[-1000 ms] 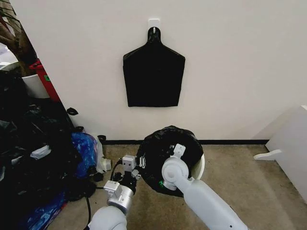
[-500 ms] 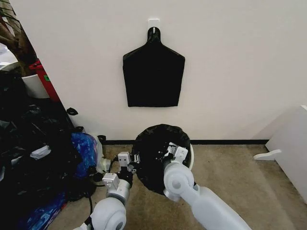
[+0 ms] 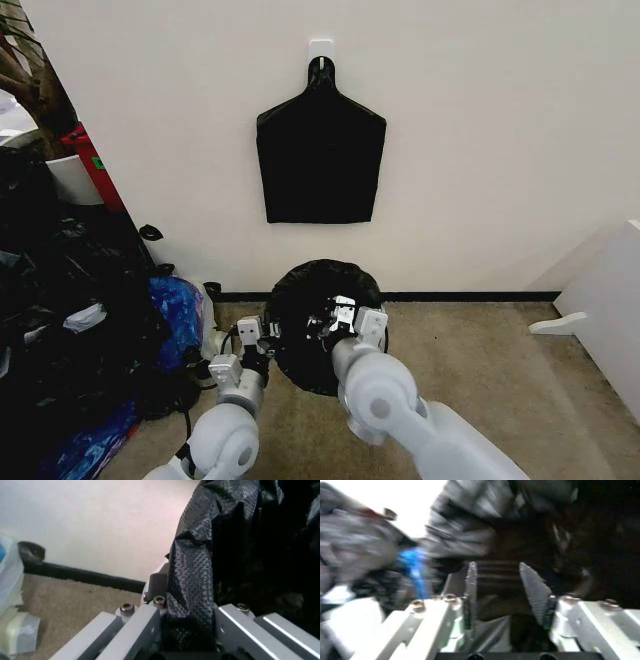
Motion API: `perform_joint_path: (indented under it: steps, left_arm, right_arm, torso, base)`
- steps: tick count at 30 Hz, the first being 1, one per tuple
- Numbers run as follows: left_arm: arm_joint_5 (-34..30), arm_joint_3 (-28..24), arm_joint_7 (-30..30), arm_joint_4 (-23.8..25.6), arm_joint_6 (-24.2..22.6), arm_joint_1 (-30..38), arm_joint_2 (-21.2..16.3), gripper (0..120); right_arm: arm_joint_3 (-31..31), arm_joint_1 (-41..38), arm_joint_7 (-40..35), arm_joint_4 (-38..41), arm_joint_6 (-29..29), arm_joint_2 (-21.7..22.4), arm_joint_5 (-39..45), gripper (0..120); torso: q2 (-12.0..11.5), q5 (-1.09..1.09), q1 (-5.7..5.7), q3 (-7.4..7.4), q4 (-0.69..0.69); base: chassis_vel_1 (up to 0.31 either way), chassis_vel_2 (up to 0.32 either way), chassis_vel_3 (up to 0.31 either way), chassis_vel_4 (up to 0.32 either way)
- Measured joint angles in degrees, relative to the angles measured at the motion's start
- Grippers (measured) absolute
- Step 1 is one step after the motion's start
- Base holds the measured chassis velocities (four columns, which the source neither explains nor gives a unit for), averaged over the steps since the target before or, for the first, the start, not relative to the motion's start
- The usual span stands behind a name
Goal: Place the garbage bag over the trash bin.
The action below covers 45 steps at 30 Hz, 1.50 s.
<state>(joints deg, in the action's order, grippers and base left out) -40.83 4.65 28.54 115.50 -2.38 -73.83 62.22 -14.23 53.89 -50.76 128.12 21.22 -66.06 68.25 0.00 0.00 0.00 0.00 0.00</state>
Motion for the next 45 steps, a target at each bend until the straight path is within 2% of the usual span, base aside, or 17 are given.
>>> perform_joint_path:
  steps: [1,2,5,7,10,13,14,19,29,36,45]
  left_arm:
    - [0.0,0.0,0.0,0.0,0.0,0.0,0.0,1]
    - [-0.4,0.3,0.2,-0.2,-0.1,0.1,0.0,1]
    - [-0.8,0.6,0.4,-0.6,-0.2,0.4,0.0,1]
    - [-1.0,0.9,0.5,-1.0,-0.3,0.7,0.3,1]
    - [-1.0,1.0,0.6,-1.1,-0.3,0.8,0.5,1]
    - [-0.6,1.3,0.7,-1.1,-0.2,1.1,0.8,1]
    - [-0.6,1.3,0.7,-1.1,-0.2,1.1,0.8,1]
    - [0.9,1.6,0.8,-1.1,0.1,1.8,0.9,1]
    - [2.9,1.3,0.7,-0.4,0.4,1.6,1.4,1]
    - [3.1,1.3,0.7,0.2,0.5,1.8,1.4,1]
    - [3.1,1.4,0.6,0.5,0.5,1.8,1.0,1]
  right_arm:
    - [0.0,0.0,0.0,0.0,0.0,0.0,0.0,34]
    - [1.6,1.4,3.3,2.5,0.6,1.2,-1.0,41]
    - [5.2,3.9,9.3,6.5,1.8,3.5,-2.6,50]
    - [10.6,7.4,14.7,10.2,3.4,6.2,-5.6,61]
    - [12.7,9.7,16.4,11.3,3.5,8.1,-9.9,68]
    - [14.1,14.1,14.9,12.2,4.9,10.2,-15.7,83]
    - [14.1,14.1,14.9,12.2,4.9,10.2,-15.7,83]
    - [13.4,16.1,8.3,11.9,5.9,9.2,-18.4,99]
    - [11.3,15.7,4.9,8.3,6.0,6.9,-21.1,100]
    - [10.1,16.5,5.7,3.6,6.0,5.1,-27.3,100]
    - [11.7,16.1,5.9,1.4,4.8,6.0,-30.5,100]
  torso:
    - [0.0,0.0,0.0,0.0,0.0]
    - [0.0,0.0,0.0,0.0,0.0]
    - [0.0,0.01,0.0,0.0,0.0]
    - [0.0,0.0,0.0,0.0,-0.01]
    - [0.0,0.0,0.0,0.0,-0.01]
    - [0.0,0.0,0.0,0.0,-0.01]
    - [0.0,0.0,0.0,0.0,-0.01]
    - [0.0,0.0,0.0,0.0,0.0]
    - [0.0,0.0,0.0,0.0,0.0]
    - [0.0,0.0,0.0,0.0,0.0]
    - [0.0,0.0,0.0,0.0,0.0]
  base:
    - [0.0,0.0,0.0,0.0]
    - [0.0,0.0,0.0,0.0]
    - [0.0,0.0,0.0,0.0]
    - [0.0,0.0,0.0,0.0]
    - [0.0,0.0,0.0,0.0]
    - [0.0,0.0,0.0,0.0]
    - [0.0,0.0,0.0,0.0]
    - [0.0,0.0,0.0,0.0]
    - [0.0,0.0,0.0,0.0]
    - [0.0,0.0,0.0,0.0]
    - [0.0,0.0,0.0,0.0]
